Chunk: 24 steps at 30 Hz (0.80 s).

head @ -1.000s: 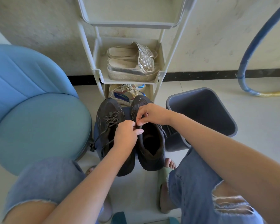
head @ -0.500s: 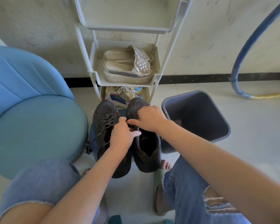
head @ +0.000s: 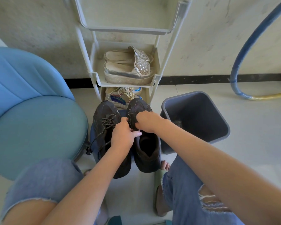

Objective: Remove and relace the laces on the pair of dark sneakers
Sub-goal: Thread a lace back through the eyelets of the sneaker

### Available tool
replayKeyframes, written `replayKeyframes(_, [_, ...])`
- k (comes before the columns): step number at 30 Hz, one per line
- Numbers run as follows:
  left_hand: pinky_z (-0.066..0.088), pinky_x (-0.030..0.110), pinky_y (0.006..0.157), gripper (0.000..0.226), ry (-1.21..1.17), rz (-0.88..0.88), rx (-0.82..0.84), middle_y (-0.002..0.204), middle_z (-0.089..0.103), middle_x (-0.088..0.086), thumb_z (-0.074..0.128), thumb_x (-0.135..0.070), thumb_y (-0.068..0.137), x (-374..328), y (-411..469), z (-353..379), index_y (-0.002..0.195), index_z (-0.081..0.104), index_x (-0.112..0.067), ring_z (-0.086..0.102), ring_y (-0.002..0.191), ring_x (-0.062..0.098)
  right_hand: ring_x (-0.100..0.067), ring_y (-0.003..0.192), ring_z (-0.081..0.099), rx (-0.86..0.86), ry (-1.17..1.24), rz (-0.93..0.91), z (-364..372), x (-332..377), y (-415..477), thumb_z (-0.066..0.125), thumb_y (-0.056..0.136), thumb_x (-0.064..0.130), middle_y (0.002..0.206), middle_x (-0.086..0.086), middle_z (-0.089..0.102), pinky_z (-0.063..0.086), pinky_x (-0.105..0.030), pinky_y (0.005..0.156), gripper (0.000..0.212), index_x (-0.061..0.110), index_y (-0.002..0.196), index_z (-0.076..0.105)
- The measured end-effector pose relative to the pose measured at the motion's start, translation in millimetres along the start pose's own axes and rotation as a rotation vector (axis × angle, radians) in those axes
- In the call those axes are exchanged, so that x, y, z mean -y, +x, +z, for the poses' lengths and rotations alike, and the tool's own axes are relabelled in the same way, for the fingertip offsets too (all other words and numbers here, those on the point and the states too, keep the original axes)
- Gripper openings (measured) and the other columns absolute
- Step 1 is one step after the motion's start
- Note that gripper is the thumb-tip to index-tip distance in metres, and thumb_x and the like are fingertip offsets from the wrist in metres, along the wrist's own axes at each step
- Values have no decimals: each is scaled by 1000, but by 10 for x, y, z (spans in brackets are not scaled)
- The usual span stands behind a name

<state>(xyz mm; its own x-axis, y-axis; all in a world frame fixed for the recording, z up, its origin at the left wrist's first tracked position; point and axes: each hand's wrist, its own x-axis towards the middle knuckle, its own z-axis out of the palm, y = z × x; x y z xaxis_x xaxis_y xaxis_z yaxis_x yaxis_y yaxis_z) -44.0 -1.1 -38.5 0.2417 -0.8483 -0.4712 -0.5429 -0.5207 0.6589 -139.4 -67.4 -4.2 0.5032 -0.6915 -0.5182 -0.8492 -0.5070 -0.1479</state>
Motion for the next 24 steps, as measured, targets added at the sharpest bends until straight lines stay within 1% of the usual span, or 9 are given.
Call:
replayKeyframes(3, [50, 45, 91, 65, -2, 5, 14, 104, 68, 9, 74, -23, 81, -6, -18, -6, 134, 39, -9, 65, 96, 29, -15, 51, 38, 53, 183, -19, -43, -37, -39, 49, 96, 19, 56, -1, 40, 33, -24, 55, 41, 11, 57, 39])
replayKeyframes(6, [50, 39, 87, 54, 54, 47, -12, 106, 66, 12, 70, -15, 83, 7, -27, -13, 130, 42, -9, 64, 94, 29, -12, 48, 36, 173, 331, -131, -112, 0, -184, 56, 92, 20, 53, 1, 43, 32, -21, 54, 36, 8, 58, 51])
replayKeyframes(9, [47, 35, 85, 44, 92, 80, -7, 103, 66, 8, 59, -8, 87, -22, -43, -51, 130, 48, -12, 61, 96, 26, -6, 51, 44, 462, 446, -257, -192, 42, -411, 59, 91, 21, 54, 8, 52, 39, -19, 63, 28, 16, 63, 60])
replayKeyframes(12, [51, 41, 88, 40, -8, 77, 54, 101, 69, 10, 68, -12, 82, -22, -10, -94, 121, 58, -11, 63, 97, 27, -5, 50, 45, 692, 507, -289, -242, 20, -554, 58, 95, 28, 54, 8, 53, 40, -22, 65, 32, 20, 64, 63])
replayKeyframes(15, [54, 47, 81, 14, -51, 89, 43, 100, 67, 11, 59, -9, 88, -52, 7, -153, 98, 67, -16, 64, 90, 29, -8, 57, 51, 581, 443, -157, -225, -139, -543, 44, 97, 49, 66, 3, 58, 46, -23, 71, 45, 19, 76, 69])
replayKeyframes(16, [56, 47, 75, 17, -94, 76, 34, 97, 66, 10, 51, -7, 93, -73, 18, -162, 94, 66, -16, 65, 84, 28, -9, 58, 53, 504, 473, -68, -211, -217, -512, 40, 98, 51, 69, 2, 60, 49, -23, 70, 49, 15, 82, 70])
replayKeyframes(19, [58, 33, 58, 17, -239, -27, 130, 84, 61, 10, 45, -17, 100, -172, -75, -193, 95, 57, -6, 64, 63, 20, -13, 55, 52, 144, 608, 169, -160, -433, -395, 43, 101, 34, 68, -3, 60, 49, -19, 57, 39, 7, 88, 68])
replayKeyframes(21, [58, 30, 61, 18, -240, -36, 157, 83, 62, 12, 56, -17, 95, -163, -111, -145, 102, 60, -1, 63, 62, 18, -14, 52, 49, -54, 736, 300, -129, -532, -336, 46, 100, 23, 68, -5, 58, 46, -18, 49, 30, 4, 87, 65])
replayKeyframes(24, [58, 35, 70, 21, -172, -9, 99, 73, 65, 10, 59, -11, 92, -124, -120, -142, 109, 63, -1, 63, 62, 18, -18, 56, 60, -3, 758, 374, -53, -583, -307, 50, 98, 32, 77, -9, 65, 55, -25, 55, 34, 1, 94, 63])
